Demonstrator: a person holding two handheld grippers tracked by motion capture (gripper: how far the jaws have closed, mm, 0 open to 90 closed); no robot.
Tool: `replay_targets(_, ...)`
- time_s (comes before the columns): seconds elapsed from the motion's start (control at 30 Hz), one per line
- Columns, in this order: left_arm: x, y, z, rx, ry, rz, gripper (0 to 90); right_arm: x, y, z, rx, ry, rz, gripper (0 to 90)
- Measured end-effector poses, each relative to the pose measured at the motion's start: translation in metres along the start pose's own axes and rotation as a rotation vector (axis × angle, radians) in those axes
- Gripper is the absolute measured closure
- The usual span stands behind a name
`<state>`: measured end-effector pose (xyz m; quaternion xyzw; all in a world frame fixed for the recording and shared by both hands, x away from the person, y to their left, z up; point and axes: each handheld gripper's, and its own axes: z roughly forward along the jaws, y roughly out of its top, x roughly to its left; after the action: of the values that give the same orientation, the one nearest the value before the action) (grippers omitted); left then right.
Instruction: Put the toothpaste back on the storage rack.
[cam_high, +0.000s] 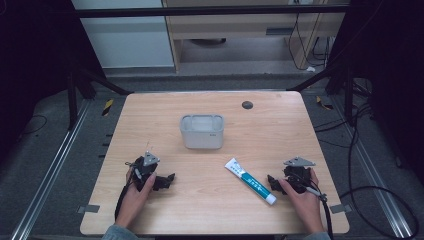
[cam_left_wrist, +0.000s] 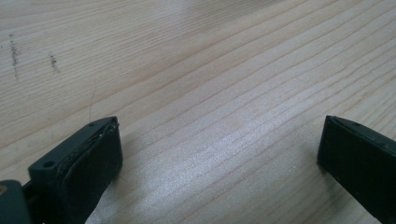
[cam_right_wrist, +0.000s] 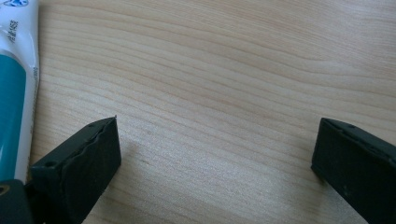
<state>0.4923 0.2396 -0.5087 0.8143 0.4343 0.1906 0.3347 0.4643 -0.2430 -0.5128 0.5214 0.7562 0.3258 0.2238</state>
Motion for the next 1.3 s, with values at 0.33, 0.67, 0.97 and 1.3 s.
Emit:
replay_targets(0.33, 0.0, 0.0, 0.0, 0.0, 0.002, -0.001, 0.0, -0.002, 0.001, 0.0, -0.015, 0.007, -0.007, 9.5)
replay_targets(0.67, -0.002, -0.001, -0.002, 0.002, 0.014, -0.011, 0.0, 0.006, 0.019, -0.03, -0.159, -0.015, 0.016, 16.4)
replay_targets(0.97, -0.005, -0.003, -0.003, 0.001, 0.024, -0.024, 0.0, 0.052, 0.049, -0.054, -0.123, 0.034, -0.131, 30.4)
replay_targets(1.3, -0.005, -0.003, -0.003, 0.0, 0.022, -0.024, 0.0, 0.084, 0.07, -0.039, 0.03, 0.164, -0.234, 43.1)
